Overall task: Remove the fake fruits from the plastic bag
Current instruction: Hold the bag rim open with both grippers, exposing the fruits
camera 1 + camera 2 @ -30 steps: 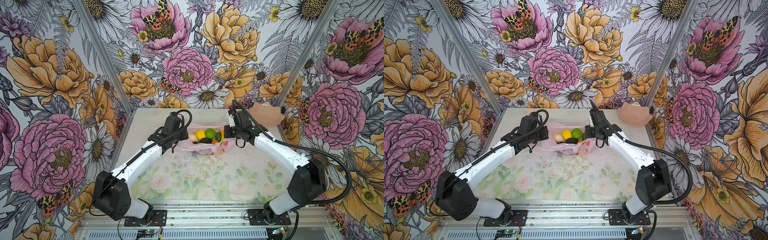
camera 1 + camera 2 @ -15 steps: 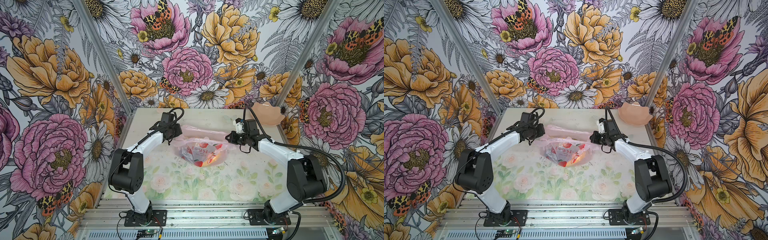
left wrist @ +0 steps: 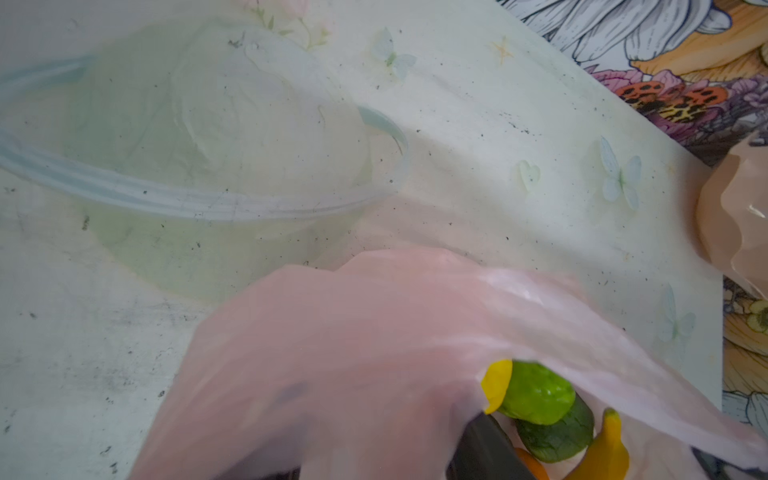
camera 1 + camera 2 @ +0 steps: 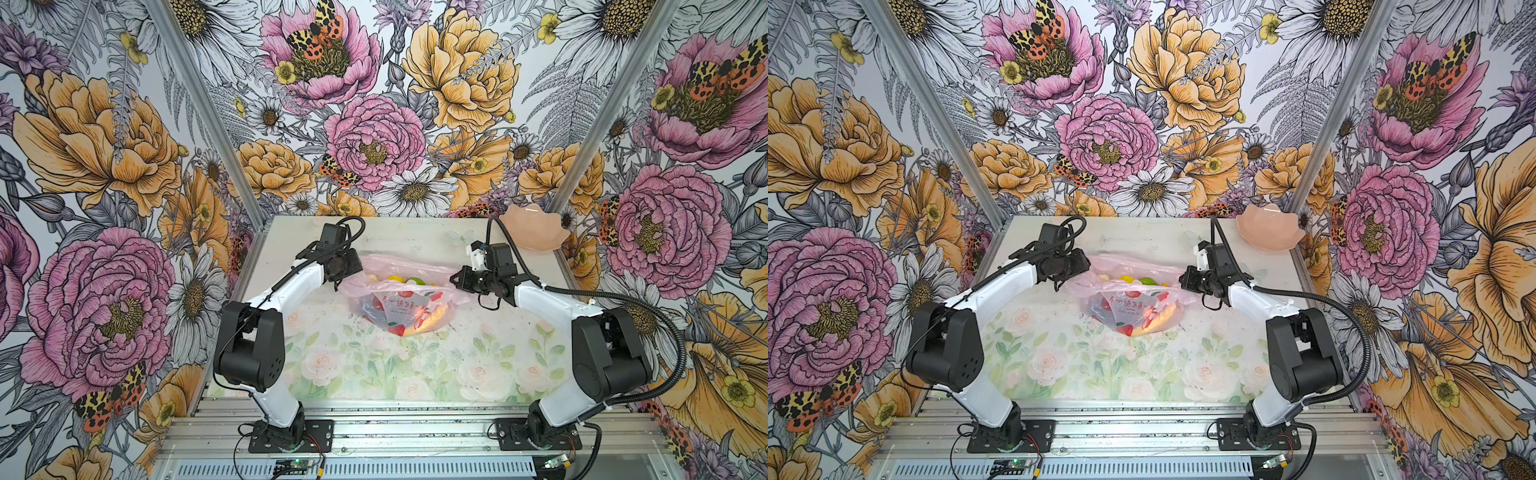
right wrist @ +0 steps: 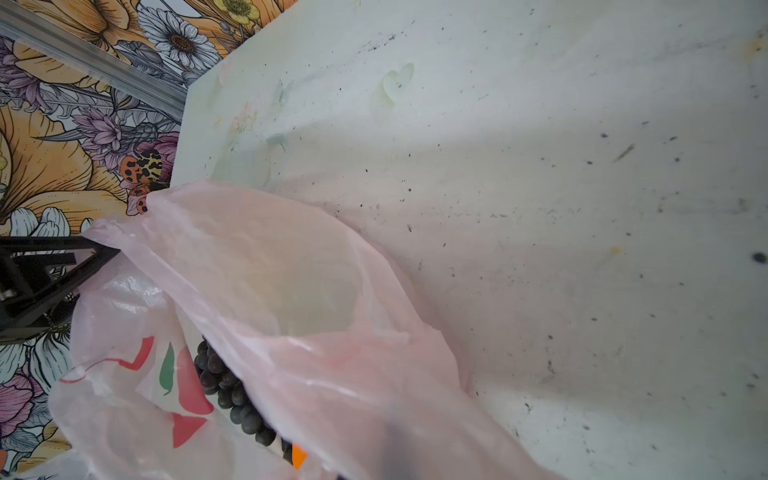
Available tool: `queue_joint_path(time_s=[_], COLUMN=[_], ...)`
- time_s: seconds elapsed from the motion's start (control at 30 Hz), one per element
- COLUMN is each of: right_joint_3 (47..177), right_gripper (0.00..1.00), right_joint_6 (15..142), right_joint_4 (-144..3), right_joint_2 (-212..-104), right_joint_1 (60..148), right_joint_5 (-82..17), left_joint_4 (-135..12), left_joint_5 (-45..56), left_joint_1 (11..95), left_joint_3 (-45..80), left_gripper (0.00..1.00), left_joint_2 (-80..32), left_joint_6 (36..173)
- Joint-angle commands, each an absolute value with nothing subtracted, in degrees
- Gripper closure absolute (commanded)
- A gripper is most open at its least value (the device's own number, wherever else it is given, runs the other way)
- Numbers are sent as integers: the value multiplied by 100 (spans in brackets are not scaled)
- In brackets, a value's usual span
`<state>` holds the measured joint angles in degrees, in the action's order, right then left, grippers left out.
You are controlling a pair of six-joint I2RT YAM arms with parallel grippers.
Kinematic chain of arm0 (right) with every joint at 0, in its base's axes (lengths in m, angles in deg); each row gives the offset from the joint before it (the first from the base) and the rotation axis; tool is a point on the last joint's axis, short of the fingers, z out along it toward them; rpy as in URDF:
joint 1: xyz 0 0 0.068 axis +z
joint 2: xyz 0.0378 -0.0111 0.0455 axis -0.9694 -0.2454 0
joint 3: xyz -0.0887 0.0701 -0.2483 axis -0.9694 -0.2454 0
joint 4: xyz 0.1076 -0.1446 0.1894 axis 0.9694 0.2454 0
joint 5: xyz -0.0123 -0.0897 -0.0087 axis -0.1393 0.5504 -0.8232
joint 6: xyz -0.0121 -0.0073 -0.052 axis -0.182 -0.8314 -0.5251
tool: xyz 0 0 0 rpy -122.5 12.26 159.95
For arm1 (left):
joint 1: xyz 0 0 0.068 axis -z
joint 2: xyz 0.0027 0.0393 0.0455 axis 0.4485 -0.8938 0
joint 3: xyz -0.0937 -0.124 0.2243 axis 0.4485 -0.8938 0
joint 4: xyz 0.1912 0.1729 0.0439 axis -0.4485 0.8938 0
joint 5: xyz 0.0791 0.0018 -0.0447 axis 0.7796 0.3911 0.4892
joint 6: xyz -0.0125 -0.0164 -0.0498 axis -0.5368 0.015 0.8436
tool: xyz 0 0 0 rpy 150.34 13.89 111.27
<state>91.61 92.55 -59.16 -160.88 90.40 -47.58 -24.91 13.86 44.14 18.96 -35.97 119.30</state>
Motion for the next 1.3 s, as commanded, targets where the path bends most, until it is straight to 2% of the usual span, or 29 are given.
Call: queue_joint_path(time_s=[0.0, 0.1, 0.3, 0.57, 0.67, 0.77, 1.0, 1.1, 1.27], right_joint_3=[9094, 9060, 8983, 8932, 8887, 8808, 8283, 8232, 8210], right_gripper=[100, 100, 100, 100, 100, 100, 100, 100, 100], right_joint_6=[9176, 9072, 9042, 9053, 9144, 9391, 10476, 10768, 11210], right_joint_4=[-6134, -6125, -6125, -6128, -6134, -6282, -7786, -8285, -8903], right_joint_2=[-15712, -15588, -15386, -15124, -15014, -14979, -15270, -15632, -16163], right_joint_1=[9258, 9464, 9688, 9794, 9777, 9617, 8676, 8420, 8136], right_joint_5=[-4550, -4368, -3988, -3767, -3608, -3752, -4964, -5262, -5608], left_joint_4=[-1721, -1523, -1241, -1354, -1614, -2115, -3530, -4358, -5354], left_joint_5=[2560, 3051, 3257, 2759, 2414, 1973, 1739, 1435, 860], left_joint_1=[4644, 4807, 5153, 5496, 5478, 5391, 5177, 4856, 4275], left_joint_3=[1901, 1802, 1806, 1604, 1314, 861, -572, -1321, -2008], left_gripper=[21, 12, 9, 12, 24, 44, 91, 100, 100], left_joint_2=[-3174, -2871, -2702, -3084, -3157, -3100, -2398, -1946, -1517], left_joint_6=[12386, 12659, 12894, 13074, 13181, 13202, 12739, 12675, 12693])
